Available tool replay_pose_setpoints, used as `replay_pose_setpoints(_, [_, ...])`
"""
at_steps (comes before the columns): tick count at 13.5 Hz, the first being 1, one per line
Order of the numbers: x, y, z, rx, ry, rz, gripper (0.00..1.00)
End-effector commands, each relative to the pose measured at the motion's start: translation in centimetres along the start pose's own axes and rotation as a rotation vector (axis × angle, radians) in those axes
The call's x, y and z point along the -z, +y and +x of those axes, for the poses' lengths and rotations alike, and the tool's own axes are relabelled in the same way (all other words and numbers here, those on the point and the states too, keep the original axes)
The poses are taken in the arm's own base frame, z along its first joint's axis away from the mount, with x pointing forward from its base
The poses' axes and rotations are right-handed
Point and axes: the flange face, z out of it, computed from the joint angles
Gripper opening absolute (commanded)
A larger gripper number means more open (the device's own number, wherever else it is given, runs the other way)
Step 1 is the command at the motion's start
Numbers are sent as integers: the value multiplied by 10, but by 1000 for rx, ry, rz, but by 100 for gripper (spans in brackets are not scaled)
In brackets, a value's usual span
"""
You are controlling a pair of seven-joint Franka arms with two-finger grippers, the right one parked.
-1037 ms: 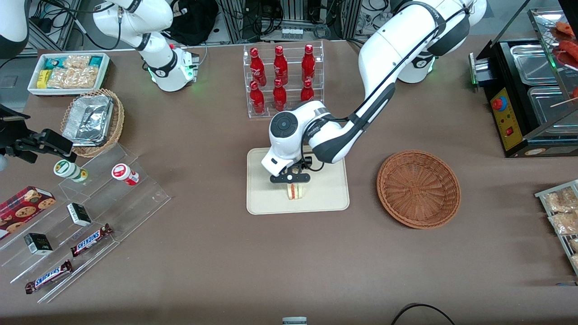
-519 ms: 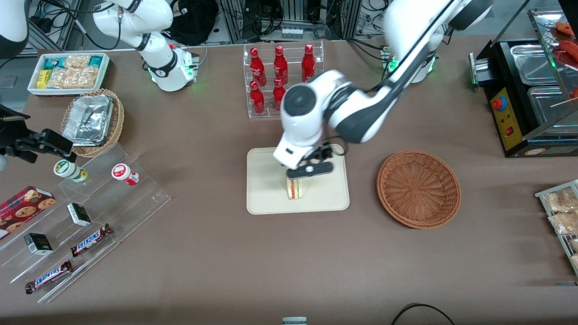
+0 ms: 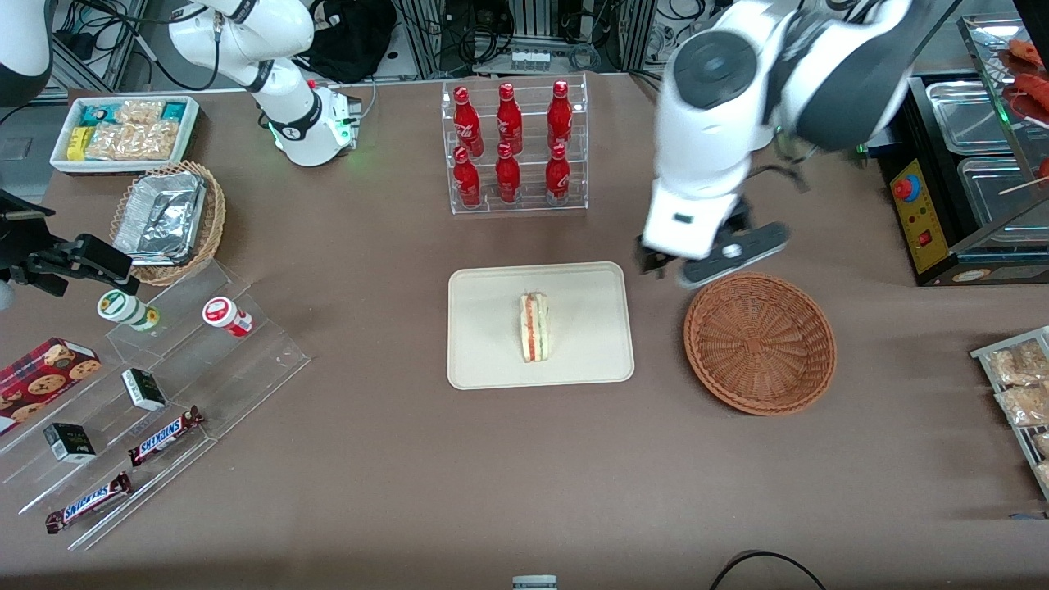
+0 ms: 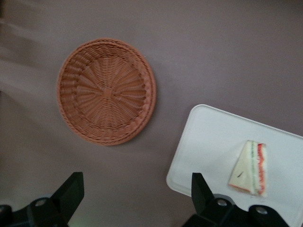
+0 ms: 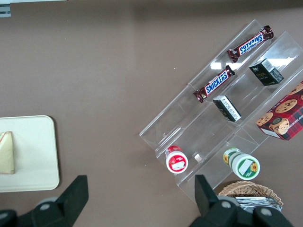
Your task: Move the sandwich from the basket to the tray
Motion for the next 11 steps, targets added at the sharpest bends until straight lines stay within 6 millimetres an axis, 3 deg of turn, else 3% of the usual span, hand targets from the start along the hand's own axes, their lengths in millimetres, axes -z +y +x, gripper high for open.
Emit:
replay_pose_setpoints(1, [10, -63, -1, -72, -58, 8, 100])
replay_pose_setpoints(5, [26, -138, 26, -172, -126, 10, 100])
replay_pose_setpoints(11, [17, -244, 81, -249, -192, -86, 100])
